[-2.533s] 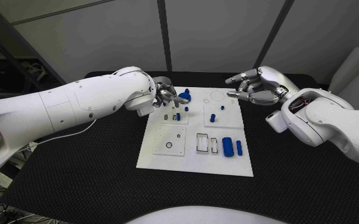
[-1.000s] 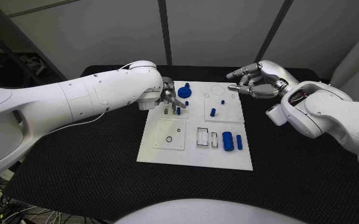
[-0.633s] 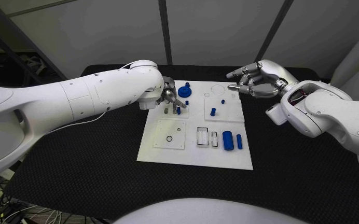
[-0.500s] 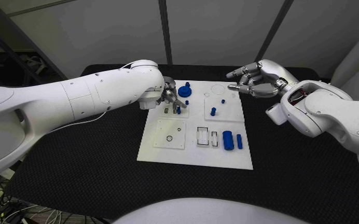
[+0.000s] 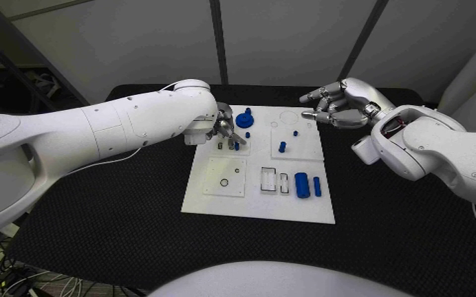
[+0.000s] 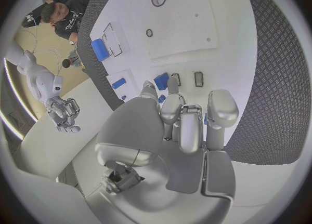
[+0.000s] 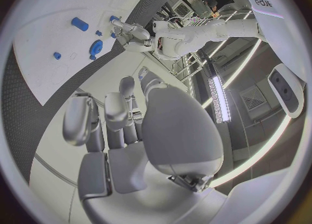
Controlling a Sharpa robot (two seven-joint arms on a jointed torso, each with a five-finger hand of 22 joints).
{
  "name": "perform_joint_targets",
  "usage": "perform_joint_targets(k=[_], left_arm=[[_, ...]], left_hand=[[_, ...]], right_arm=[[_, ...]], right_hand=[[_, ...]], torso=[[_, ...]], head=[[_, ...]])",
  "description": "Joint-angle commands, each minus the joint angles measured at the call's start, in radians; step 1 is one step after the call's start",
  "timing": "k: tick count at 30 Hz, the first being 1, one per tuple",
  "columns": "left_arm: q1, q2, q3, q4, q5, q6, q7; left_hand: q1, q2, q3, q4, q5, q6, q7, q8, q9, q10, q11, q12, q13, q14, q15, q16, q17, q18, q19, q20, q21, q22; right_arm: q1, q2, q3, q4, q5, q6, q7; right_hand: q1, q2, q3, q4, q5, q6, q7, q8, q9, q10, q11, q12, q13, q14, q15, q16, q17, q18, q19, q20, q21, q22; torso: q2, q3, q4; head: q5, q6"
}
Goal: Assemble the parts on the task board
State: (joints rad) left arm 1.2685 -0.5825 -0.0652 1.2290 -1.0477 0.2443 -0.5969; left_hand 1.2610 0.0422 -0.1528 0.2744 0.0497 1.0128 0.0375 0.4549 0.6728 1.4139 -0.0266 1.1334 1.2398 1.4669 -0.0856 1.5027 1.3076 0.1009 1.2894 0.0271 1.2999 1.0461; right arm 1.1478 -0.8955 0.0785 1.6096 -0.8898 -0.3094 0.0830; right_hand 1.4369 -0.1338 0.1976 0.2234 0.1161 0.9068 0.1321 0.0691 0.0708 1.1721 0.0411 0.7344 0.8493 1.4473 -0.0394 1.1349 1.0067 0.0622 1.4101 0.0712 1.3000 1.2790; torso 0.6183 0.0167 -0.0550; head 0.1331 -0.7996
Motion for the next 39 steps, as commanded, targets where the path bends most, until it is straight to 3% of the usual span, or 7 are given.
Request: perform_joint_targets(k=[1,7,13,16,23,30,39], left_arm=[[0.002,0.001,0.000,0.002,-0.004,0.022,0.009],[0.002,0.000,0.000,0.004,0.015,0.002,0.022],[0.002,-0.003,0.000,0.003,0.046,-0.022,0.037],[0.002,-0.004,0.000,0.003,0.065,-0.024,0.044],[0.002,-0.015,0.000,0.007,0.124,-0.024,0.048],[0.002,-0.044,0.001,0.025,0.145,-0.050,0.055],[0.002,-0.080,0.002,0.056,0.149,-0.103,0.071]], left_hand=[[0.015,0.002,0.006,-0.002,0.000,-0.009,-0.002,0.000,0.005,-0.002,-0.005,-0.006,0.003,0.082,-0.003,0.005,0.180,0.002,-0.008,-0.003,0.006,0.001],[0.054,0.036,0.030,-0.020,0.001,-0.010,-0.005,-0.004,0.022,0.000,-0.007,-0.009,0.009,0.083,-0.004,0.006,0.181,0.003,-0.009,-0.003,0.007,0.005],[0.134,0.072,0.071,-0.081,0.005,-0.018,-0.010,-0.014,0.040,-0.001,-0.012,-0.017,0.014,0.083,-0.009,0.006,0.181,0.003,-0.012,-0.007,0.008,0.008],[0.186,0.090,0.104,-0.130,0.075,-0.029,-0.010,-0.030,0.049,-0.005,-0.013,-0.032,0.013,0.082,-0.010,0.004,0.179,0.004,-0.016,-0.009,0.006,0.006],[0.218,0.090,0.165,-0.196,0.261,-0.040,0.001,-0.049,0.074,-0.012,-0.006,-0.072,0.002,0.081,-0.004,0.001,0.176,0.005,-0.025,-0.005,0.001,0.004],[0.182,0.071,0.228,-0.233,0.328,-0.035,0.004,-0.058,0.106,-0.005,-0.003,-0.088,0.005,0.081,-0.001,0.001,0.177,0.005,-0.027,0.000,0.001,0.010],[0.098,0.019,0.351,-0.278,0.459,-0.016,0.002,-0.066,0.155,0.011,-0.006,-0.092,0.021,0.084,-0.002,0.008,0.186,0.004,-0.020,-0.002,0.007,0.027]], right_arm=[[0.002,0.001,0.001,0.000,-0.005,0.006,0.002],[0.002,0.004,0.001,-0.003,-0.007,0.006,0.001],[0.002,0.007,0.001,-0.006,-0.007,0.009,-0.001],[0.002,0.008,0.001,-0.009,-0.007,0.011,-0.002],[0.002,0.010,0.001,-0.012,-0.010,0.020,-0.007],[0.002,0.011,0.001,-0.016,-0.027,0.025,-0.012],[0.002,0.013,0.001,-0.019,-0.043,0.026,-0.014]], right_hand=[[-0.009,-0.002,0.000,-0.003,0.007,0.001,-0.004,-0.003,-0.002,0.006,-0.001,-0.002,-0.001,0.005,0.001,-0.004,0.000,0.010,0.004,0.001,-0.003,0.000],[-0.009,-0.002,0.000,-0.003,0.007,0.001,-0.004,-0.003,-0.002,0.006,-0.001,-0.002,-0.001,0.005,0.001,-0.004,0.000,0.010,0.004,0.001,-0.003,0.000],[-0.008,0.000,0.001,-0.004,0.009,0.002,-0.004,-0.003,-0.001,0.006,-0.001,0.000,-0.001,0.006,0.001,-0.004,0.001,0.010,0.005,0.000,-0.003,0.001],[-0.008,0.000,0.001,-0.004,0.009,0.002,-0.004,-0.003,-0.001,0.006,-0.001,0.000,-0.001,0.006,0.001,-0.004,0.001,0.010,0.005,0.000,-0.003,0.001],[-0.009,0.000,0.002,-0.004,0.010,0.003,-0.004,-0.003,-0.001,0.006,-0.001,-0.001,-0.002,0.006,0.001,-0.005,0.000,0.010,0.004,0.000,-0.005,-0.001],[-0.017,-0.002,0.000,-0.001,0.012,0.005,-0.004,-0.002,-0.001,0.007,-0.001,0.000,-0.003,0.006,0.001,-0.008,0.000,0.010,0.004,0.000,-0.007,-0.002],[-0.019,-0.003,-0.001,0.000,0.012,0.005,-0.004,-0.002,-0.001,0.008,-0.001,0.001,-0.003,0.007,0.001,-0.008,0.000,0.010,0.005,0.000,-0.007,-0.002]], torso=[[0.000,0.0000,0.0003],[0.000,-0.0002,0.0005],[0.000,0.0003,0.0012],[0.000,0.0002,0.0007],[0.000,0.0002,-0.0001],[0.000,0.0005,0.0025],[0.001,0.0002,0.0015]], head=[[0.000,-0.002],[0.000,-0.003],[0.000,-0.005],[0.002,-0.008],[0.005,-0.008],[0.003,-0.008],[0.006,-0.007]])
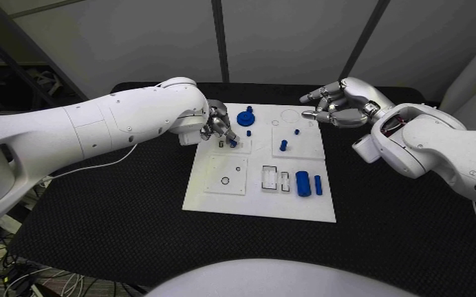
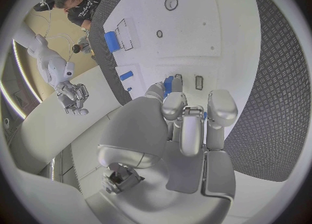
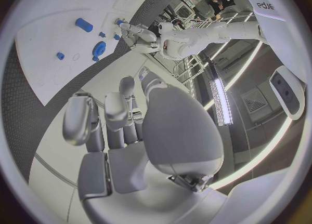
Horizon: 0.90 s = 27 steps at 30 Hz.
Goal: Assemble the parts on the task board
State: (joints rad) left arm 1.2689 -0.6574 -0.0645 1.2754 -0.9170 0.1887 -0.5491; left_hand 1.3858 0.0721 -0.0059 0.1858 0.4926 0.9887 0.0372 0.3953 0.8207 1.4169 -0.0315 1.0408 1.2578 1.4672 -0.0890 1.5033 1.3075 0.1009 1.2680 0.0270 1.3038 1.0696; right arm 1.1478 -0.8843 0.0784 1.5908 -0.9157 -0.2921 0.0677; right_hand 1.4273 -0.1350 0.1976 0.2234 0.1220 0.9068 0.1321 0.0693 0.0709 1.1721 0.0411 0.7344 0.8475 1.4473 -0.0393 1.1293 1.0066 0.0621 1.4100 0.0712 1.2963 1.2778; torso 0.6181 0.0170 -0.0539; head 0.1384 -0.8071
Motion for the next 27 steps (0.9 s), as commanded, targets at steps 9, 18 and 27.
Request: perform_joint_targets(k=[9,18,27], left_arm=[[0.000,-0.016,0.001,0.030,-0.024,-0.079,0.034],[-0.004,-0.011,0.000,0.029,-0.092,-0.098,0.039],[-0.012,-0.006,-0.001,0.030,-0.129,-0.098,0.037]], left_hand=[[-0.092,-0.044,0.307,-0.225,0.049,0.019,-0.001,-0.012,0.046,0.025,-0.003,0.016,0.025,0.087,-0.002,0.014,0.194,0.001,0.009,-0.004,0.010,0.022],[-0.116,-0.054,0.342,-0.239,0.058,0.023,-0.001,-0.014,0.061,0.030,-0.004,0.018,0.031,0.087,-0.002,0.017,0.198,0.000,0.013,-0.005,0.014,0.030],[-0.126,-0.060,0.358,-0.248,0.066,0.027,-0.002,-0.015,0.069,0.033,-0.005,0.023,0.036,0.089,-0.003,0.021,0.202,-0.001,0.016,-0.005,0.016,0.037]], right_arm=[[0.002,0.003,0.001,-0.001,-0.029,0.010,0.000],[0.002,0.003,0.001,0.000,-0.037,0.010,-0.002],[0.002,0.005,0.001,-0.001,-0.042,0.011,-0.002]], right_hand=[[-0.011,-0.003,-0.001,0.001,0.007,0.005,-0.004,-0.002,-0.001,0.008,-0.001,0.002,-0.001,0.007,0.001,-0.002,0.001,0.010,0.005,0.000,-0.004,-0.001],[-0.011,-0.003,-0.001,0.001,0.007,0.005,-0.004,-0.002,-0.001,0.008,-0.001,0.002,-0.001,0.007,0.001,-0.002,0.001,0.010,0.005,0.000,-0.004,-0.001],[-0.011,-0.003,-0.001,0.001,0.007,0.005,-0.004,-0.002,-0.001,0.008,-0.001,0.002,-0.001,0.007,0.001,-0.002,0.001,0.010,0.005,0.000,-0.004,-0.001]], torso=[[0.001,-0.0006,-0.0015],[0.001,-0.0008,-0.0008],[0.002,-0.0010,-0.0007]], head=[[0.005,-0.002],[0.005,-0.007],[0.007,-0.011]])
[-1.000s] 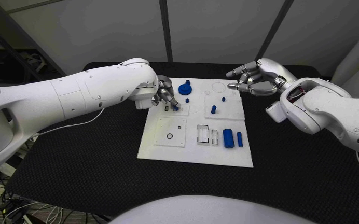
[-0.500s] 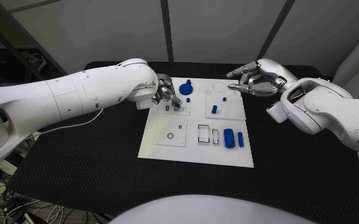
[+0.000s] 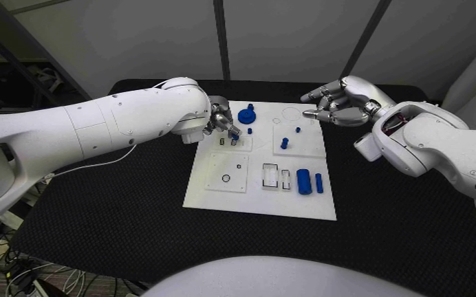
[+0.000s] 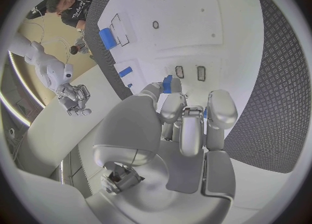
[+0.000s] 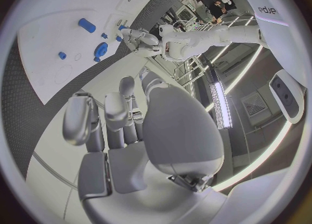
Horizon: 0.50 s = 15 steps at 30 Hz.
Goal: Assemble the parts on the task board
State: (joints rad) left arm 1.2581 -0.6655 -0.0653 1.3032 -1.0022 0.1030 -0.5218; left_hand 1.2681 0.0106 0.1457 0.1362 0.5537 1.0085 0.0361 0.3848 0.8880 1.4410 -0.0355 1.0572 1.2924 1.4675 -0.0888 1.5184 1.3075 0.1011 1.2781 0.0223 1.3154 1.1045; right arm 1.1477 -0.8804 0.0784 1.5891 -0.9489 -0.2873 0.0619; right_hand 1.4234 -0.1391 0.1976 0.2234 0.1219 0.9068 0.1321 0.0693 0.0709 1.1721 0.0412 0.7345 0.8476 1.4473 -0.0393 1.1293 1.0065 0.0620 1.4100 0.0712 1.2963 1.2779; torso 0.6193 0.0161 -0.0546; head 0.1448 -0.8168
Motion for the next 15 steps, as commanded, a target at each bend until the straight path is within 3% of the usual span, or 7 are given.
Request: perform_joint_targets(k=[1,15], left_arm=[[-0.003,0.002,0.000,0.002,-0.047,-0.013,0.009],[-0.012,0.001,-0.001,0.010,-0.055,-0.015,-0.007]], left_hand=[[-0.009,0.002,0.206,-0.198,0.005,0.007,-0.001,-0.005,0.002,0.009,-0.001,0.006,0.002,0.088,-0.003,0.006,0.202,-0.001,0.006,0.000,0.005,0.002],[-0.014,-0.001,0.216,-0.203,0.007,0.009,-0.001,-0.005,0.006,0.010,-0.002,0.005,0.002,0.089,-0.003,0.007,0.203,-0.001,0.007,-0.001,0.006,0.004]], right_arm=[[0.002,0.001,0.001,0.000,-0.010,0.006,0.004],[0.002,0.003,0.001,-0.001,-0.015,0.008,0.000]], right_hand=[[-0.007,0.001,-0.001,0.001,0.007,0.005,-0.004,-0.002,-0.001,0.008,-0.001,0.002,-0.001,0.007,0.001,-0.002,0.001,0.010,0.005,0.000,-0.004,-0.001],[-0.007,0.001,-0.001,0.001,0.007,0.005,-0.004,-0.002,-0.001,0.008,-0.001,0.002,-0.001,0.007,0.001,-0.002,0.001,0.010,0.005,0.000,-0.004,-0.001]], torso=[[0.000,0.0000,0.0001],[0.000,0.0005,0.0004]], head=[[0.001,-0.003],[0.005,-0.007]])
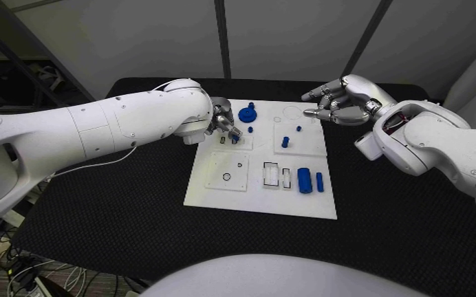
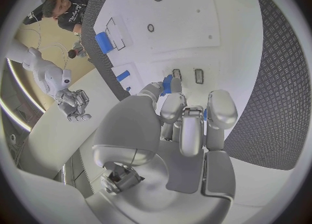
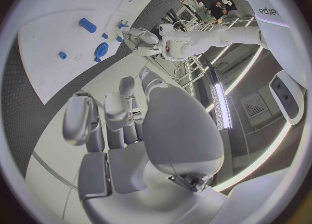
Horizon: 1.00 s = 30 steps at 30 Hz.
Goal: Assemble the parts on the task board
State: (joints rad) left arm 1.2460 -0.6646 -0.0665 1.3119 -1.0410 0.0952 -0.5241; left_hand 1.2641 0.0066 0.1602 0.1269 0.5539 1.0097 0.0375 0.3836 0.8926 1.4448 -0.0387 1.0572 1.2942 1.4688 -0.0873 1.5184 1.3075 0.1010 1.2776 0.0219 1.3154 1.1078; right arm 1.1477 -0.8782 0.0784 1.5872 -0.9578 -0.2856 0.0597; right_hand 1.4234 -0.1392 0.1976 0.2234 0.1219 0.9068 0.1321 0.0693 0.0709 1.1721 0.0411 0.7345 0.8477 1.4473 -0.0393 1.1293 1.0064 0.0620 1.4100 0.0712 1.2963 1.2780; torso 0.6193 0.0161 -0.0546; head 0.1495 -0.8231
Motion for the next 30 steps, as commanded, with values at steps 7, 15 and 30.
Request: perform_joint_targets(k=[7,15,30], left_arm=[[-0.003,0.000,0.000,-0.001,-0.018,-0.005,-0.013],[-0.004,-0.001,-0.001,0.000,-0.019,0.012,-0.019],[-0.006,-0.004,-0.001,0.001,-0.019,0.032,-0.028]], left_hand=[[-0.010,0.003,0.202,-0.194,0.008,0.008,-0.003,-0.004,0.002,0.006,0.002,0.005,0.000,0.087,-0.005,0.007,0.203,-0.001,0.008,0.000,0.006,0.001],[-0.013,0.001,0.208,-0.198,0.009,0.009,-0.003,-0.005,0.004,0.007,0.001,0.004,0.001,0.087,-0.005,0.007,0.203,-0.001,0.008,0.000,0.006,0.002],[-0.015,0.000,0.211,-0.200,0.009,0.009,-0.003,-0.005,0.006,0.007,0.001,0.004,0.002,0.087,-0.005,0.007,0.204,-0.001,0.007,0.000,0.006,0.001]], right_arm=[[0.002,0.002,0.001,0.001,-0.007,0.006,0.002],[0.002,0.001,0.001,0.001,-0.009,0.006,0.000],[0.002,0.001,0.001,0.001,-0.011,0.007,-0.001]], right_hand=[[-0.010,0.001,-0.002,0.002,0.008,0.006,-0.004,-0.002,-0.001,0.009,-0.001,0.003,-0.001,0.008,0.001,-0.002,0.003,0.010,0.006,0.000,-0.004,-0.001],[-0.010,0.001,-0.002,0.002,0.008,0.006,-0.004,-0.002,-0.001,0.009,-0.001,0.003,-0.001,0.008,0.001,-0.002,0.003,0.010,0.006,0.000,-0.004,-0.001],[-0.010,0.001,-0.002,0.002,0.008,0.006,-0.004,-0.002,-0.001,0.009,-0.001,0.003,-0.001,0.008,0.001,-0.002,0.003,0.010,0.006,0.000,-0.004,-0.001]], torso=[[-0.001,0.0007,-0.0006],[-0.001,0.0007,-0.0008],[-0.001,0.0005,-0.0006]], head=[[0.003,-0.001],[0.004,-0.003],[0.005,-0.006]])
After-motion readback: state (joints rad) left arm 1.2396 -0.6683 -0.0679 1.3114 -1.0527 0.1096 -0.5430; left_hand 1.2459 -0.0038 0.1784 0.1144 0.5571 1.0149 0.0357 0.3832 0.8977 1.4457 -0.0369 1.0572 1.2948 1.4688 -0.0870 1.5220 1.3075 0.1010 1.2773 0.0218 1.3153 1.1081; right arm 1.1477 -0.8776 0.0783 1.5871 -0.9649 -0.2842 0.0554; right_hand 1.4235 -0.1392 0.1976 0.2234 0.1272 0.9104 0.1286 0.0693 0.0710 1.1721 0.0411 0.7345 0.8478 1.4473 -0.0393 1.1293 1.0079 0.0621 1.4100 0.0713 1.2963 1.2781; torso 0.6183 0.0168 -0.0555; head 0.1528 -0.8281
